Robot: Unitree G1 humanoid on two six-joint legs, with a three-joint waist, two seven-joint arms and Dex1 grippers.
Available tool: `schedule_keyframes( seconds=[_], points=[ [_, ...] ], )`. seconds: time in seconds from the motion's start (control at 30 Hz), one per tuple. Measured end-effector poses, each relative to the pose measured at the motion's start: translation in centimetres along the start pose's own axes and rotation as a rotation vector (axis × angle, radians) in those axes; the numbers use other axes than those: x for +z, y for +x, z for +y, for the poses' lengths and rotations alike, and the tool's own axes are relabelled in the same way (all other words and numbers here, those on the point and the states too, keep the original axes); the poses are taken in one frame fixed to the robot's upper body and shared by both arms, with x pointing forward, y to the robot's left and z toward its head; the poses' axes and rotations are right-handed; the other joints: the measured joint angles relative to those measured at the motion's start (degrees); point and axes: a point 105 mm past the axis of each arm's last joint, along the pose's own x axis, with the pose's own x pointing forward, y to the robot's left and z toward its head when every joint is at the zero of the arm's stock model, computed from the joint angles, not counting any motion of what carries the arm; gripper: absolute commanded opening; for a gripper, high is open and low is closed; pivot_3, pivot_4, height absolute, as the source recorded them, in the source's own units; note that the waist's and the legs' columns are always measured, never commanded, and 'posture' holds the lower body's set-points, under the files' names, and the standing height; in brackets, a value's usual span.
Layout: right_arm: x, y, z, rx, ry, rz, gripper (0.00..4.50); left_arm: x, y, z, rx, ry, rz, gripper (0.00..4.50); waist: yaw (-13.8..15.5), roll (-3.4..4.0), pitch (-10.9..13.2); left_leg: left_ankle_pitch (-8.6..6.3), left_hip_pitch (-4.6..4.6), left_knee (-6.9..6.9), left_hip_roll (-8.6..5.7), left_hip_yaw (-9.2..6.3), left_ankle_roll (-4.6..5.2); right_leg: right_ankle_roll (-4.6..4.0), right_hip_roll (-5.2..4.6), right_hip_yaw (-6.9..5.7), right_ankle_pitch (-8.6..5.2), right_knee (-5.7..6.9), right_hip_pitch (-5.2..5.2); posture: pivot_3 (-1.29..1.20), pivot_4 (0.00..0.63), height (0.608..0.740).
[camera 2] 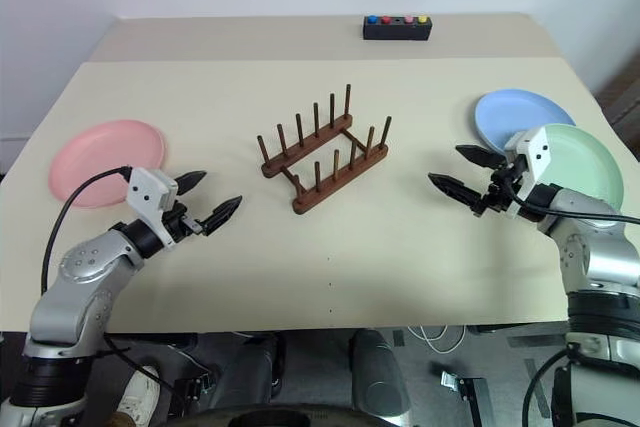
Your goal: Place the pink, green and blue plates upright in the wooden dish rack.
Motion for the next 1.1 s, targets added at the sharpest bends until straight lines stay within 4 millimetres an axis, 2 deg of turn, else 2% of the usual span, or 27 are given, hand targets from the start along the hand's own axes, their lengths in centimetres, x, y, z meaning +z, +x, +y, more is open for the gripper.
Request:
schedule_keyframes(
  seconds=[0.4,0.57,0.67,0.87,1.0,1.1],
  points=[
    [0.3,-0.3,0.1,0.005,0.003,0.007,4.39,-0.2,0.4,-0.5,-0.008,-0.002,0.0,4.5,0.0,0.0,0.0,0.0,0.0,0.01,0.0,0.0,0.0,0.01,0.0,0.0,0.0,0.01,0.0,0.0,0.15,0.73],
    [-0.3,-0.5,0.4,-0.001,0.017,0.027,4.39,-0.6,0.0,-0.7,-0.022,0.001,0.023,4.5,0.0,0.0,0.0,0.0,0.0,0.02,0.0,0.01,0.0,0.0,0.0,0.01,0.0,0.01,0.0,0.0,0.15,0.73],
    [0.0,-0.2,0.7,0.008,0.008,0.017,4.39,-0.9,-0.3,-1.1,-0.064,-0.004,0.036,4.5,-0.03,0.01,0.0,0.0,0.01,0.01,0.0,0.01,0.0,0.0,0.0,0.01,0.0,0.02,-0.01,0.0,0.15,0.73],
    [-1.0,-0.5,2.8,0.046,0.022,0.049,4.39,-1.4,0.2,-4.1,-0.262,0.001,0.093,4.5,0.45,0.0,-0.01,0.0,-0.03,0.08,-0.02,0.01,0.0,0.02,-0.02,0.01,-0.03,0.02,0.01,0.0,0.15,0.73],
    [-1.9,-0.4,4.3,0.052,0.046,0.053,4.39,-1.4,2.4,-6.9,-0.383,0.011,0.095,4.5,0.4,0.01,-0.01,-0.01,-0.08,0.23,-0.02,0.01,0.0,0.02,-0.01,0.01,-0.02,0.04,0.03,0.0,0.15,0.73],
    [-1.7,-0.5,5.7,0.052,0.056,0.041,4.39,-1.7,4.6,-9.3,-0.45,0.02,0.103,4.5,0.63,0.03,-0.02,-0.01,-0.09,0.23,-0.02,-0.02,0.01,0.04,0.01,0.0,-0.02,0.08,0.02,0.0,0.15,0.73]
  ],
)
